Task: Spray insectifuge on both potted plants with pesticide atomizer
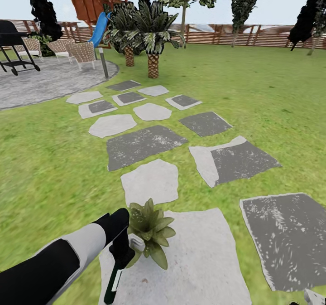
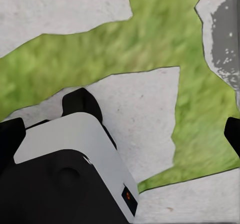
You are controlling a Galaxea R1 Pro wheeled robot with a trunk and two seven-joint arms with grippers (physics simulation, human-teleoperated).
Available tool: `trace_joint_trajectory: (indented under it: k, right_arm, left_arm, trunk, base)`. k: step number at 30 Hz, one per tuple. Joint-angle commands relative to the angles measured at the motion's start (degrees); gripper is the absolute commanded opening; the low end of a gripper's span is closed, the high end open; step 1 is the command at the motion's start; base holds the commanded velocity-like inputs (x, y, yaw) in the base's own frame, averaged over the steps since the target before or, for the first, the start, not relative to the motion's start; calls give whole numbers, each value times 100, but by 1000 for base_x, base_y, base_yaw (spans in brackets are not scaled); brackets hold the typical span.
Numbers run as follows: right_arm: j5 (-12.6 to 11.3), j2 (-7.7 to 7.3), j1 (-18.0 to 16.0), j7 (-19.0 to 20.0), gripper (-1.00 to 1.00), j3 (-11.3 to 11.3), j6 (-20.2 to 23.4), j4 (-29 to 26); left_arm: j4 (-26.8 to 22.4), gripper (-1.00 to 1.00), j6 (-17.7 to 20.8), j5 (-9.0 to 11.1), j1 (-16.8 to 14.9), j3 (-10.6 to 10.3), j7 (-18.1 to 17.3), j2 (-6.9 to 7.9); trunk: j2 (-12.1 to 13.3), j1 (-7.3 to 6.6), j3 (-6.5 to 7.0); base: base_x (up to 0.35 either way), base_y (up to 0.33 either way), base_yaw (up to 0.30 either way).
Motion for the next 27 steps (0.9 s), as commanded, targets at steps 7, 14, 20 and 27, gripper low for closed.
trace_joint_trajectory:
  k: [7, 14, 20, 27]
  right_arm:
    - [56, -1, -7, 59, 100, -10, 14, -4]
    - [56, 5, -8, 59, 100, -10, 14, -4]
    - [56, 6, -7, 59, 100, -14, 14, -4]
    - [56, 5, -8, 59, 100, -14, 14, -4]
  left_arm:
    - [339, -100, 27, -43, -1, -534, -69, 6]
    - [381, -100, 28, -52, 30, -559, -70, 40]
    - [382, -100, 27, -42, 43, -610, -73, 145]
    - [375, -100, 33, -25, -284, -607, -83, 120]
  trunk:
    - [-2, 0, -4]
    - [-2, 0, -4]
    - [-2, 0, -4]
    - [-2, 0, -4]
  base:
    - [0, 0, -81]
    - [0, 0, -1]
    - [0, 0, 0]
    - [0, 0, 0]
